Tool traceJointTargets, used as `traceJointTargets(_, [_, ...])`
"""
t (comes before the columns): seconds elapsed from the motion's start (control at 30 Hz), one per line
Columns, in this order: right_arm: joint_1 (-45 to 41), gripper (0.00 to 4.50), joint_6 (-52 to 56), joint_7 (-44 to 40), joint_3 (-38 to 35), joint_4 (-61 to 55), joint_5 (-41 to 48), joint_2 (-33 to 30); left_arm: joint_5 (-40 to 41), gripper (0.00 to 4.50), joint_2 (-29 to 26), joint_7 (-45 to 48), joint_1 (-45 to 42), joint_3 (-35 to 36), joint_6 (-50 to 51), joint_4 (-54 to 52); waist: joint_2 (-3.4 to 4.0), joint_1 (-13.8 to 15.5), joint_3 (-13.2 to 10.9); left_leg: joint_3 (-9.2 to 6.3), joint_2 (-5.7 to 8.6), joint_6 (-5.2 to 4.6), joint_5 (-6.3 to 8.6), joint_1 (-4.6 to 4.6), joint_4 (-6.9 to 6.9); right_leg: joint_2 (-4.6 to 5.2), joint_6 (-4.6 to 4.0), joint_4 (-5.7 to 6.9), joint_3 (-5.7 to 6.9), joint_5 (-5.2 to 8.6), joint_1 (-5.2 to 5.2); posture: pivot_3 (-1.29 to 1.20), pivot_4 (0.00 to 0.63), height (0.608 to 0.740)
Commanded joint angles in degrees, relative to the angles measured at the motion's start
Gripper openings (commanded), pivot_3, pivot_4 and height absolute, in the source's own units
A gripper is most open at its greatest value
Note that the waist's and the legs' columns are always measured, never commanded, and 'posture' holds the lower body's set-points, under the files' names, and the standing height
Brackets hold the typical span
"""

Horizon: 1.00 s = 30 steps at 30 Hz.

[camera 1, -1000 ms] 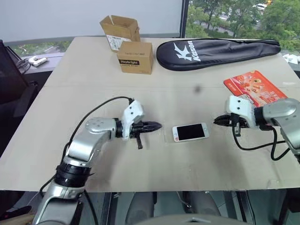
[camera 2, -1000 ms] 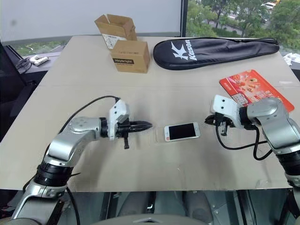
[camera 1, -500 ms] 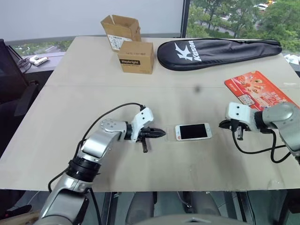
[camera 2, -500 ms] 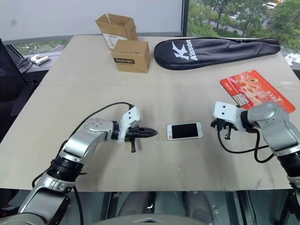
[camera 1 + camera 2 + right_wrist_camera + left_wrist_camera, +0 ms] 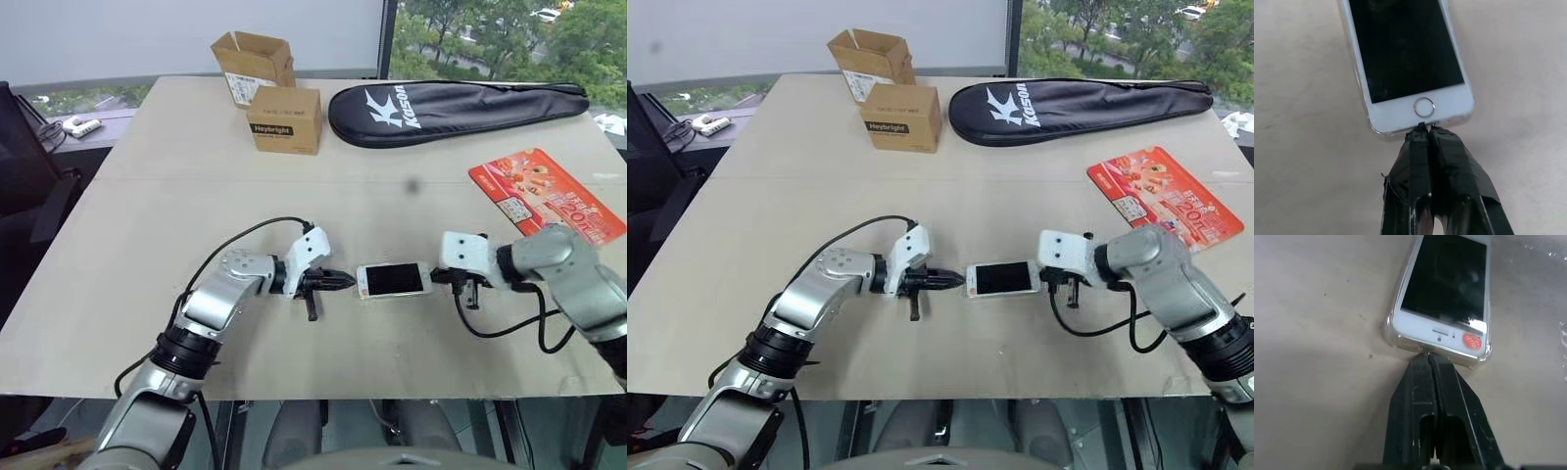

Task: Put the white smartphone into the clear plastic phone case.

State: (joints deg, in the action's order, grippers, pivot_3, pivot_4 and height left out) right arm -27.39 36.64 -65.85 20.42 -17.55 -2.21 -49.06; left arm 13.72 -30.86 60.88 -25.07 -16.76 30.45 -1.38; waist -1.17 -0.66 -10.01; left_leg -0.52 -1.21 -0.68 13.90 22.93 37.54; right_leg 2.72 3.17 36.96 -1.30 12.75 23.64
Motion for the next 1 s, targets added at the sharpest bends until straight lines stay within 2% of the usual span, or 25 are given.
traceJointTargets(0.03, [-1.23, 0.04, 0.97, 0.5, 1.65, -4.24, 0.61, 2.28, 0.12, 0.0, 1.39, -0.71, 0.29, -0.74, -0.27, -1.32, -0.03, -0.11, 0.02, 0.01, 0.0, 0.0, 0.0, -0.01, 0.01, 0.0, 0.0, 0.0, -0.01, 0.0, -0.01, 0.0, 0.15, 0.74])
traceJointTargets(0.23, [-1.27, 0.04, 0.76, 1.14, -0.31, -3.33, 0.24, 1.89, 0.03, 0.0, 1.76, -1.12, 0.72, 0.09, -0.82, -1.68, -0.03, -0.17, 0.04, 0.0, -0.01, 0.0, 0.0, -0.09, 0.01, -0.02, 0.0, 0.1, -0.01, 0.0, -0.02, 0.0, 0.15, 0.74])
traceJointTargets(0.43, [0.44, 0.04, 0.39, 3.15, -12.06, 0.77, 5.27, -0.05, 2.48, 0.0, 0.58, -1.33, 0.41, 6.27, -4.77, -1.55, -0.04, -0.01, 0.02, 0.0, -0.01, 0.0, 0.0, 0.0, 0.03, -0.01, 0.0, 0.08, -0.01, 0.0, 0.01, 0.0, 0.15, 0.74])
traceJointTargets(0.6, [5.6, 0.04, -0.7, 5.07, -20.69, 0.96, 12.07, 2.35, 5.67, 0.0, 1.83, -0.3, 0.39, 8.56, -5.42, -2.53, -0.04, 0.16, 0.02, -0.02, -0.01, -0.01, 0.0, 0.04, 0.02, 0.01, 0.0, 0.02, 0.02, 0.0, 0.0, 0.0, 0.15, 0.74])
traceJointTargets(0.83, [12.51, 0.04, -9.02, 11.9, -24.69, 2.52, 19.62, 16.95, 4.09, 0.0, 5.49, -0.61, -0.53, 3.86, -6.09, -1.58, -0.05, -0.15, 0.03, 0.01, -0.01, -0.01, 0.01, -0.02, 0.0, -0.02, 0.0, 0.05, -0.03, -0.01, -0.02, 0.0, 0.15, 0.74])
traceJointTargets(1.0, [15.24, 0.04, -14.1, 13.19, -24.09, 7.37, 20.46, 21.01, 0.79, 0.0, 5.68, -0.88, -0.82, -0.18, -5.91, 0.44, -0.04, -0.06, 0.04, 0.04, 0.0, -0.01, 0.0, -0.04, 0.02, -0.02, 0.0, 0.1, -0.06, -0.01, -0.02, 0.0, 0.15, 0.74])
